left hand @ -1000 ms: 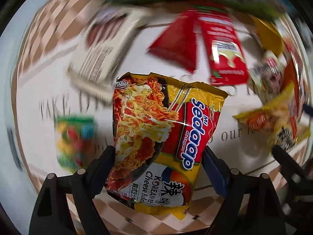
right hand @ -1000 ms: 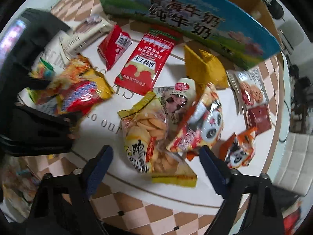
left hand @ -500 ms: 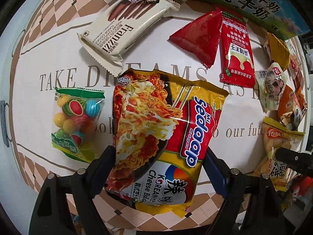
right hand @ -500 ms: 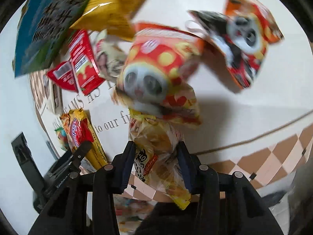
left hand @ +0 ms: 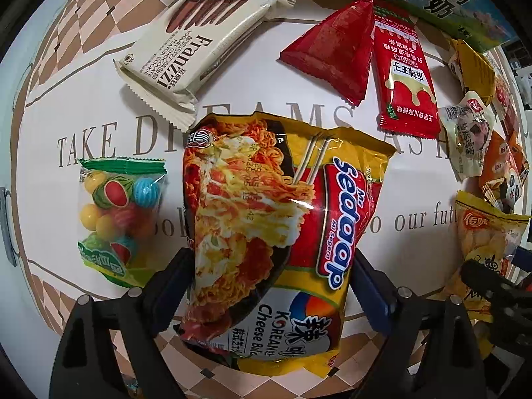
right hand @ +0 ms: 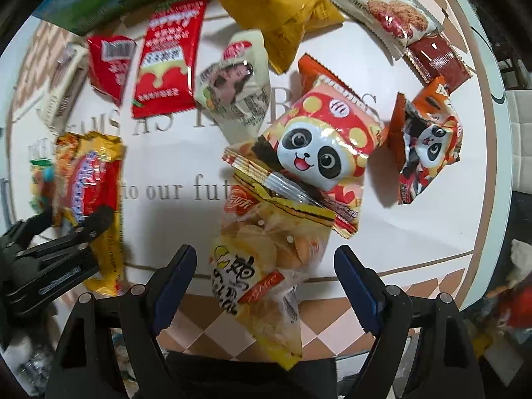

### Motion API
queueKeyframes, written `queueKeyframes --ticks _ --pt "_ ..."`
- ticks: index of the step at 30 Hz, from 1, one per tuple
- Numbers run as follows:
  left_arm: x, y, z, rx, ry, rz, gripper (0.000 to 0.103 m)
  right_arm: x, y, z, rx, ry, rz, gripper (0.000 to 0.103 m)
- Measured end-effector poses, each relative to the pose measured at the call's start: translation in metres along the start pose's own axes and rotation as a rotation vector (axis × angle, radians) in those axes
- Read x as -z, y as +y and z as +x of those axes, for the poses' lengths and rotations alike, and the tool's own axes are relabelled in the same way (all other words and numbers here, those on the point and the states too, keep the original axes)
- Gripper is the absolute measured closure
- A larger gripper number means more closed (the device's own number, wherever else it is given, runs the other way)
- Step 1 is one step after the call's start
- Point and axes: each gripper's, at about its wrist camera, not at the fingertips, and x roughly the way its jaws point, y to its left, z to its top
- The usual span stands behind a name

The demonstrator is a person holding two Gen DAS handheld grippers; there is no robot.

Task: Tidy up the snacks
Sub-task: 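Lift the noodle pack with left tool while right tool lifts the chip bag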

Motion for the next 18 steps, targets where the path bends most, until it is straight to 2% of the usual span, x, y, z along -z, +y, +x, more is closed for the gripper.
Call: queueKeyframes --ticks 6,9,11,14,18 --pt "-0.009 0.012 0.011 0.025 0.002 0.002 0.003 -0.002 0.006 0.018 0.001 0.028 0.039 0.023" --pt "-0.010 0.012 0.014 0.030 -0.008 0.007 0.003 -0.003 0.004 0.023 -0.018 0.037 0.060 0.031" --pt "-0.009 0.013 0.014 0.035 -0.016 0.004 0.005 0.001 0.005 0.027 -0.028 0.045 0.069 0.039" --pt "-0.004 0.011 0.006 0.040 -0.021 -0.001 0.015 -0.002 0.012 0.033 -0.034 0.042 0.084 0.040" --pt "0.000 0.008 -0.002 0.038 -0.023 -0.010 0.016 0.000 0.006 0.031 -0.052 0.030 0.104 0.044"
